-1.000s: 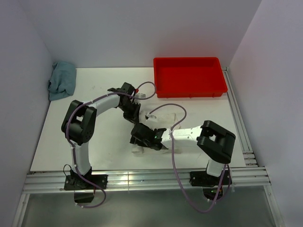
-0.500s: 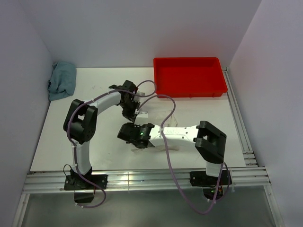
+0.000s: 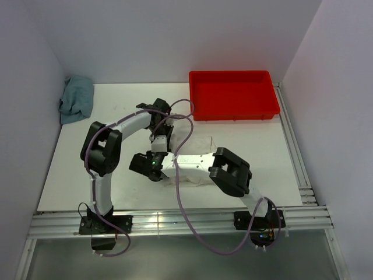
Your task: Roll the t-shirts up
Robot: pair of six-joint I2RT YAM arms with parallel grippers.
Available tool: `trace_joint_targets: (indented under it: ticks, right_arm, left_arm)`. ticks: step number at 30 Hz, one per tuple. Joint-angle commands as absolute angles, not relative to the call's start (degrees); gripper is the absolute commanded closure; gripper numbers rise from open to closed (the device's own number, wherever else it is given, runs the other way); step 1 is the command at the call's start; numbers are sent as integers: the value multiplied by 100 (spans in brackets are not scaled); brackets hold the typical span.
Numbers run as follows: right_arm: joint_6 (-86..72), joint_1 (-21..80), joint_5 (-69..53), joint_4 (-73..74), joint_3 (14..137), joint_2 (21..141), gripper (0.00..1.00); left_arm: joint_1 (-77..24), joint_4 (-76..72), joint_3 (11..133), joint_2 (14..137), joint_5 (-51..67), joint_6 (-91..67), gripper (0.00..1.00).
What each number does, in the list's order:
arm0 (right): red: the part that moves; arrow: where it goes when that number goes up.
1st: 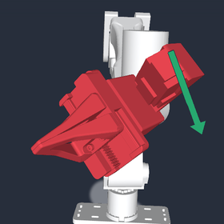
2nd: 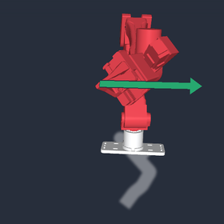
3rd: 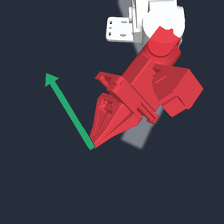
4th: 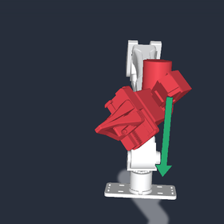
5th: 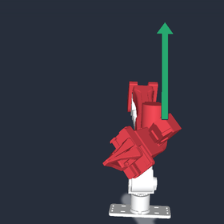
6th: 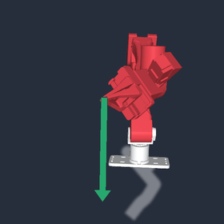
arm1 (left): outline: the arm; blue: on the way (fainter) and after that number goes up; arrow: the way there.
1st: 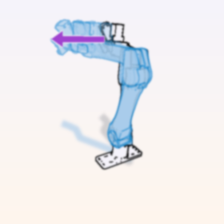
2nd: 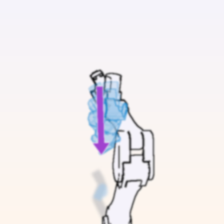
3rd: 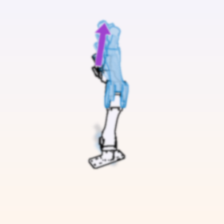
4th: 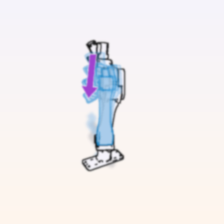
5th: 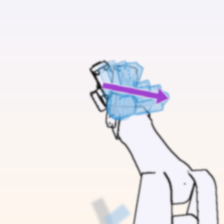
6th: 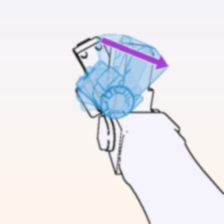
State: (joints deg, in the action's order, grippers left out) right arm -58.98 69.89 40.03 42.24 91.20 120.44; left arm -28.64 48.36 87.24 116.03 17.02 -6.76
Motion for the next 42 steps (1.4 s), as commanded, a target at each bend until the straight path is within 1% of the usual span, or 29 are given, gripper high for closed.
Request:
trace_joint_targets:
  ticks: [1,5,7,8,10,11,12,13,14,16,17,18,19,20,23,24,27,28,30,32,36,38,39,42]
  right_arm:
    - [-6046,7023,4210,4683,9343,12234,41]
    - [-6258,7057,4201,4992,9299,12287,46]
    - [-6354,7075,4201,5054,9203,12270,50]
    - [-6372,7084,4149,5028,9141,12209,50]
    - [-6433,7102,4079,4853,8887,12129,51]
    - [-6460,7110,3982,4747,8773,12007,51]
    - [-6460,7102,3921,4581,8476,11919,51]
    - [-6434,7093,3850,4188,8299,11814,51]
    - [-6416,7084,3763,3940,8105,11569,50]
    - [-6381,7032,3464,3161,7464,11295,50]
    - [-6355,6996,3367,2894,7244,11033,50]
    - [-6320,6961,3157,2639,6842,10908,51]
    - [-6302,6900,3060,2149,6647,10681,51]
    - [-6258,6856,2972,1892,6297,10583,50]
    - [-6240,6715,2524,891,5602,10240,50]
    - [-6249,6671,2401,331,5416,10170,50]
    - [-6372,6478,1847,-621,4651,9950,50]
    - [-6416,6443,1715,-1216,4475,9906,50]
    - [-6556,6294,1372,-1964,4036,9914,50]
    - [-6696,6188,1109,-2406,3694,9958,50]
    - [-6943,6091,827,-3459,3253,10090,51]
    - [-7135,6065,695,-3909,2990,10212,51]
    - [-7215,6038,538,-4364,2901,10274,51]
    - [-7453,6012,335,-5033,2672,10538,52]
  left_arm:
    - [-2856,4790,8877,11742,1187,-580,100]
    - [-2865,4808,8894,11769,1195,-563,99]
    - [-2856,4834,8956,11777,1222,-562,96]
    - [-2856,4843,8991,11777,1230,-562,95]
    - [-2856,4895,9105,11786,1292,-554,87]
    - [-2848,4913,9158,11795,1353,-528,81]
    - [-2839,4939,9202,11795,1423,-501,77]
    - [-2821,4957,9298,11786,1667,-475,72]
    - [-2804,4974,9360,11769,1757,-405,60]
    - [-2707,4975,9544,11690,2116,-326,48]
    - [-2664,4983,9597,11655,2223,-238,39]
    - [-2576,4992,9693,11585,2354,-194,36]
    - [-2523,4992,9720,11558,2625,-106,30]
    - [-2470,4983,9729,11505,2802,-62,27]
    - [-2181,4861,9563,11294,3409,202,23]
    - [-2127,4817,9362,11172,3532,237,22]
    - [-1952,4633,8853,10952,4051,430,21]
    - [-1925,4571,8720,10899,4121,474,21]
    - [-1872,4492,8361,10794,4350,676,21]
    - [-1863,4386,8149,10758,4491,843,20]
    - [-1854,4009,7560,10784,4806,932,20]
    - [-1846,3833,7480,10863,4974,932,20]
    - [-1846,3728,7410,10959,5036,879,20]
    - [-1846,3376,7287,11170,5001,634,21]
